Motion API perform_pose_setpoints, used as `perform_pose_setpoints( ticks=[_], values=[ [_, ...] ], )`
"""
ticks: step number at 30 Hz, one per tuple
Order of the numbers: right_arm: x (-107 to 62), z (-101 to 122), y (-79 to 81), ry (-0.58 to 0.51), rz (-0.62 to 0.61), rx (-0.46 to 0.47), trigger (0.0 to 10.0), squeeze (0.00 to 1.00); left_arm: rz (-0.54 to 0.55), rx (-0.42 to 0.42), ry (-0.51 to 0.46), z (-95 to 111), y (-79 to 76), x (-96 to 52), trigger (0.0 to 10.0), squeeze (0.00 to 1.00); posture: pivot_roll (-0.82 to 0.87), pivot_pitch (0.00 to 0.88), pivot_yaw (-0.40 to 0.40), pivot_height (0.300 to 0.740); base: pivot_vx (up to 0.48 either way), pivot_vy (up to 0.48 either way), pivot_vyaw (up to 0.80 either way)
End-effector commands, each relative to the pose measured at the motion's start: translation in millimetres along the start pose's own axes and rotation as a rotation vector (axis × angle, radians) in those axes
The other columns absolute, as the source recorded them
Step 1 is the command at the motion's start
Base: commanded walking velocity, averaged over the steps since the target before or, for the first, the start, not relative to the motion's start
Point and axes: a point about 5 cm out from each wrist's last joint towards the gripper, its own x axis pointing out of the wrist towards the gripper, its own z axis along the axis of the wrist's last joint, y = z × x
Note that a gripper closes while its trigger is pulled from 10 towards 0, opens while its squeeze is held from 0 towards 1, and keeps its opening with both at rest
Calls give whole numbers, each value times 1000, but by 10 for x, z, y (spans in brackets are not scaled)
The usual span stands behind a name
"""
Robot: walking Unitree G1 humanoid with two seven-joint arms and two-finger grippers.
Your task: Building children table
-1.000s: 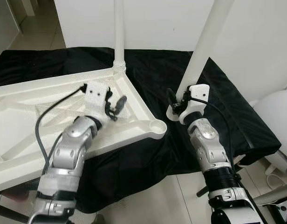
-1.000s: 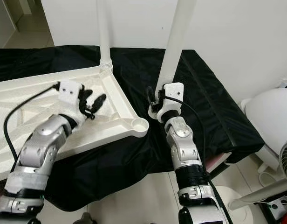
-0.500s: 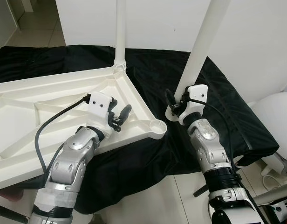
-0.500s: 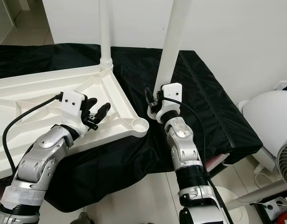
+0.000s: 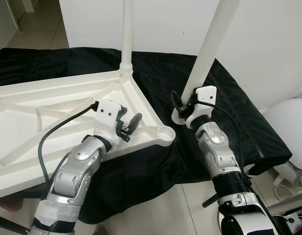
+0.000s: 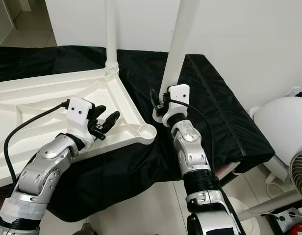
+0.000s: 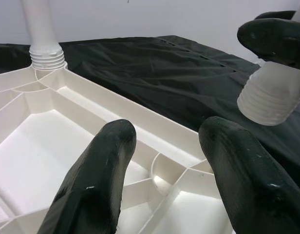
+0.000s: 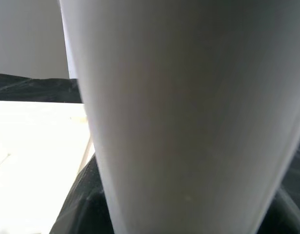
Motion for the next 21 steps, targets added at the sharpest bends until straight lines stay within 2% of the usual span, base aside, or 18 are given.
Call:
perform_pose_setpoints(
  ticks=[1,9,14,21],
  values=[
    [-53,7,-48,-13,-16,-5,10000,0,-144,-8,-2,2,-95,30,10000,0,219,32,-83,740,0,0,0],
    [-97,-5,-68,-18,-25,-8,10000,0,-192,-7,6,-4,-149,36,10000,0,208,31,-67,740,0,0,0],
    [-125,-29,-59,-18,-25,-5,10000,0,-274,24,43,-35,-184,-12,10000,0,209,31,-56,740,0,0,0],
    [-122,-25,-49,-21,-23,-1,10000,0,-299,59,70,-60,-176,-41,10000,0,221,33,-56,740,0,0,0]
  ],
)
